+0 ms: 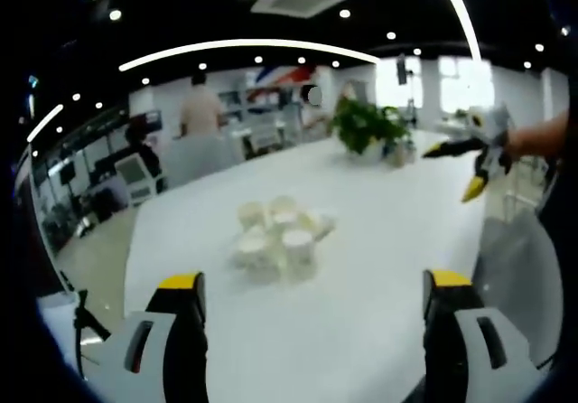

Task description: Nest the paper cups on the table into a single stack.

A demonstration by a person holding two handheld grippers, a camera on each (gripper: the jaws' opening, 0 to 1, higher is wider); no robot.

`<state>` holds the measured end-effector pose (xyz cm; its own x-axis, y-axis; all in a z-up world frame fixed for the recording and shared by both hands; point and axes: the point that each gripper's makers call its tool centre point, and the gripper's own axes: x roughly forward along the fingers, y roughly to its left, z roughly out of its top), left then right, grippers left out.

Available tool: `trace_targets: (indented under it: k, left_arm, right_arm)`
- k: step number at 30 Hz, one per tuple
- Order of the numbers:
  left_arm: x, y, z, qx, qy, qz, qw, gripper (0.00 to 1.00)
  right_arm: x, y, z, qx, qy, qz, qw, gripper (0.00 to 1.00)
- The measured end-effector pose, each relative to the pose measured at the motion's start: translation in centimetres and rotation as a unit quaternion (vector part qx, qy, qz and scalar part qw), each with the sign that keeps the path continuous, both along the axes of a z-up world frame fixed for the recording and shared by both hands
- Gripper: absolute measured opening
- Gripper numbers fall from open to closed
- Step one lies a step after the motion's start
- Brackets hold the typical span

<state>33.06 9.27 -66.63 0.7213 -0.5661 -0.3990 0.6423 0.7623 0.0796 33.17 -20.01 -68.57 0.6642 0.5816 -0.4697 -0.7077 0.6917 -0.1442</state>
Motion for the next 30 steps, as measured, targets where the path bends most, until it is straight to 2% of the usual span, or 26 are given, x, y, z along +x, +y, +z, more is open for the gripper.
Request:
trace_targets:
  k: [3, 5, 12, 17, 20, 25, 30]
  left_arm:
    - [0.4, 0.6, 0.1, 0.020, -0.002, -0.006, 0.9998, 0.99]
    - [0.8, 1.1, 0.4, 0.029, -0.008, -0.006, 0.9995, 0.99]
    - [1.9, 2.4, 1.8, 0.015, -0.018, 0.004, 0.9997, 0.99]
    - [2.3, 2.2, 1.5, 0.019, -0.012, -0.001, 0.9997, 0.99]
    - [2.5, 2.2, 1.3, 0.009, -0.003, 0.003, 0.9999, 0.99]
    - [2.7, 2.1, 1.3, -0.001, -0.004, 0.002, 1.0000, 0.99]
    - [3.1, 2.1, 0.2, -0.002, 0.014, 0.004, 0.9999, 0.99]
  right_arm:
    - [0.9, -0.3, 0.8, 0.003, -0.003, -0.002, 1.0000, 0.99]
    - [1.3, -0.5, 0.9, -0.009, -0.008, 0.004, 0.9999, 0.99]
    - [2.2, -0.1, 1.9, -0.033, -0.011, 0.030, 0.9990, 0.98]
    - [3.7, 0.2, 2.4, -0.055, -0.017, 0.048, 0.9972, 0.99]
    - [4.5, 0.5, 2.5, -0.070, -0.015, 0.062, 0.9955, 0.99]
    - [5.3, 1.4, 2.1, -0.110, -0.006, 0.104, 0.9884, 0.97]
    - [6.5, 2.8, 2.1, -0.128, 0.005, 0.131, 0.9830, 0.98]
